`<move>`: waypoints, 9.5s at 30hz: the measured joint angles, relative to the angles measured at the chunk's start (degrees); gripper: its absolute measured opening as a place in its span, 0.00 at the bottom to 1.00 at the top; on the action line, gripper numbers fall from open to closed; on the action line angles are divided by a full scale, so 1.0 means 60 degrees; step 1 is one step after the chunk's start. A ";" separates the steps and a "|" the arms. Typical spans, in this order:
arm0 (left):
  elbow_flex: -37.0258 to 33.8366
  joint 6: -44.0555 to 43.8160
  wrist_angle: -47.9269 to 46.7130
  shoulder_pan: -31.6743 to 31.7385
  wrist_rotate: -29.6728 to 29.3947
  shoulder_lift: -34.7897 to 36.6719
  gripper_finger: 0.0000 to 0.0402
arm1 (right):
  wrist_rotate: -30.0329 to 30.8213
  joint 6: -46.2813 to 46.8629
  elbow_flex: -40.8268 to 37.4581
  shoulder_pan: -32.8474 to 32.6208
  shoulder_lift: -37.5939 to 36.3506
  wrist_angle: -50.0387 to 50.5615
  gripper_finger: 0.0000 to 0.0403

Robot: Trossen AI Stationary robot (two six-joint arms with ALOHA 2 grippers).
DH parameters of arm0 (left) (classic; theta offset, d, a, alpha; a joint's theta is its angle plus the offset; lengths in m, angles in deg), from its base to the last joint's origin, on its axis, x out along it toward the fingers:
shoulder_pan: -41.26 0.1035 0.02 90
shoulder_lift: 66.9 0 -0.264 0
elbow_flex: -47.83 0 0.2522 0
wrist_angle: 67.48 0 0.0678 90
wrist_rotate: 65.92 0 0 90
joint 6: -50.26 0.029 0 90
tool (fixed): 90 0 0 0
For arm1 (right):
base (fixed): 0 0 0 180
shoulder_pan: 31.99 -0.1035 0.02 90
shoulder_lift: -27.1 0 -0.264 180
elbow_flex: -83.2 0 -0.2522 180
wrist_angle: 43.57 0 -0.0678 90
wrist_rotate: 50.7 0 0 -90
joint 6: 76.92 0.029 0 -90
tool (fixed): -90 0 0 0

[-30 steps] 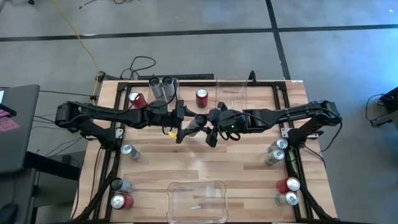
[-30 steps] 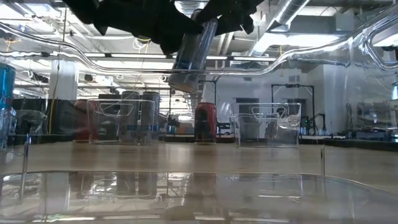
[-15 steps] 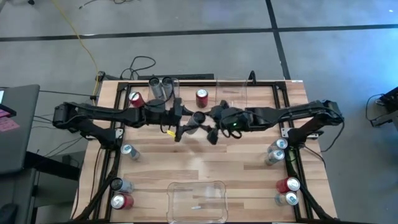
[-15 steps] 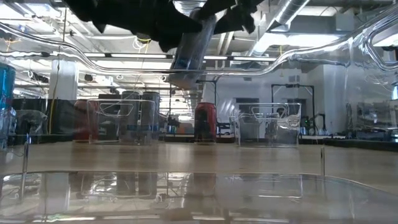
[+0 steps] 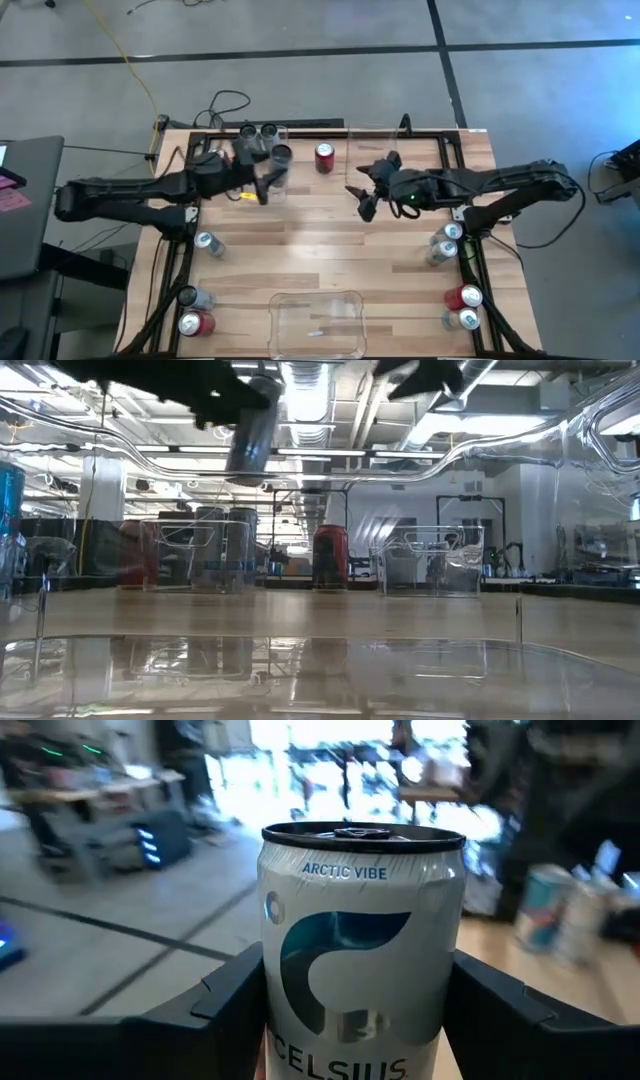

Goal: Sort soda cans
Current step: Put the top white and blue soda can into the top left transparent bin, then put the white and blue soda can into the top left transparent bin

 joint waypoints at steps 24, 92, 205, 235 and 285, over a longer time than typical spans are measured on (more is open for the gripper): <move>-0.5001 -0.1343 0.4733 0.1846 -0.2278 0.0801 0.59 | 0.0271 0.0073 -0.0928 0.0844 -0.0202 -0.0609 0.76; -0.5099 0.0515 0.6040 0.1937 -0.2409 -0.1642 0.79 | 0.0199 0.0023 -0.0928 0.0622 -0.0045 -0.0427 0.76; -0.1430 -0.0547 -0.3541 0.0252 -0.2067 0.3578 0.85 | 0.0268 0.0511 -0.1391 0.1067 0.0199 -0.0259 0.76; 0.3062 -0.7016 -1.1141 -0.5108 -0.1157 0.1101 0.85 | 0.0858 -0.1319 -0.1198 0.1349 0.0184 -0.0438 0.76; 0.5246 -1.7232 -1.4280 -1.2456 0.2197 -0.2593 0.85 | 0.0730 0.0594 -0.1205 0.0702 0.0192 -0.1305 0.76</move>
